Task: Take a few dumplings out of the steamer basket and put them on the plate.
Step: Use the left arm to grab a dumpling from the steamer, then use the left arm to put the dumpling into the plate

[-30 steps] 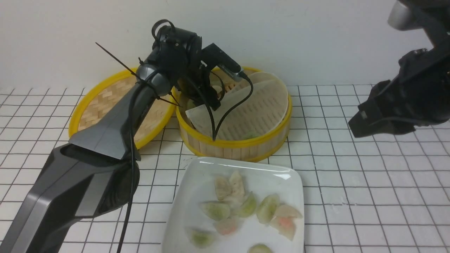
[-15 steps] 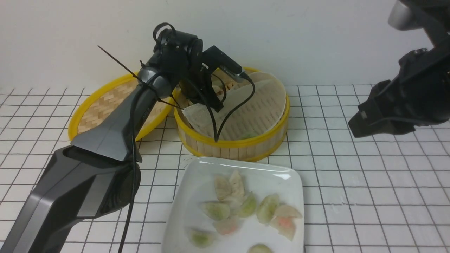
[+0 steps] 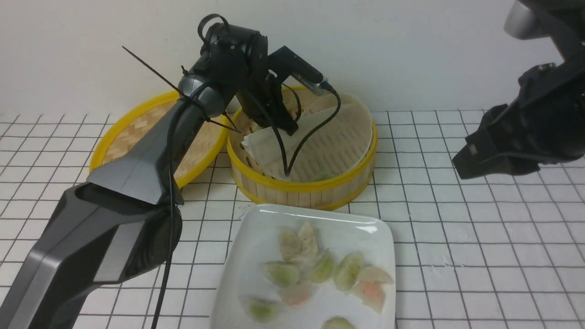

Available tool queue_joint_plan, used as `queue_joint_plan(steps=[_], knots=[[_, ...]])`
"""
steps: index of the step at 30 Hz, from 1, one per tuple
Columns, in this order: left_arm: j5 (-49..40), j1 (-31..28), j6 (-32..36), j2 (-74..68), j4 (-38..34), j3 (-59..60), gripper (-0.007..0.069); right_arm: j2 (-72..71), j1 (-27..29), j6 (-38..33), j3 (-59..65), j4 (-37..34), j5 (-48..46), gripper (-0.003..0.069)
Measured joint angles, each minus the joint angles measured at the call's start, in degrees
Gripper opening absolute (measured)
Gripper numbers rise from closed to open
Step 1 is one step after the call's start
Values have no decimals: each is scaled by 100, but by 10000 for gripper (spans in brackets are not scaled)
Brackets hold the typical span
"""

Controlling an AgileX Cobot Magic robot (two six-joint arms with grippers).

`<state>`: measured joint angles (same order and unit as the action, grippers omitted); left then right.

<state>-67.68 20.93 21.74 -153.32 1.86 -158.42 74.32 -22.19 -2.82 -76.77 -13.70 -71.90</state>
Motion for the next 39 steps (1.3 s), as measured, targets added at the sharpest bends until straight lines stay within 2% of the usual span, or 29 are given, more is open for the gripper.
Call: queue_joint_plan(steps=[19, 26, 30, 35, 39], knots=[[-423, 7, -29, 948, -312, 0, -6, 0, 0, -6, 0, -132, 0, 160], [-430, 32, -536, 1633, -519, 0, -6, -65, 0, -68, 0, -137, 0, 160], [-447, 192, -893, 2020, -530, 0, -6, -341, 0, -133, 0, -137, -5, 160], [-517, 474, -1023, 2360, -536, 19, -6, -680, 0, -146, 0, -137, -11, 160], [-517, 625, -1068, 2887, -488, 816, -6, -957, 0, -151, 0, -137, -36, 160]])
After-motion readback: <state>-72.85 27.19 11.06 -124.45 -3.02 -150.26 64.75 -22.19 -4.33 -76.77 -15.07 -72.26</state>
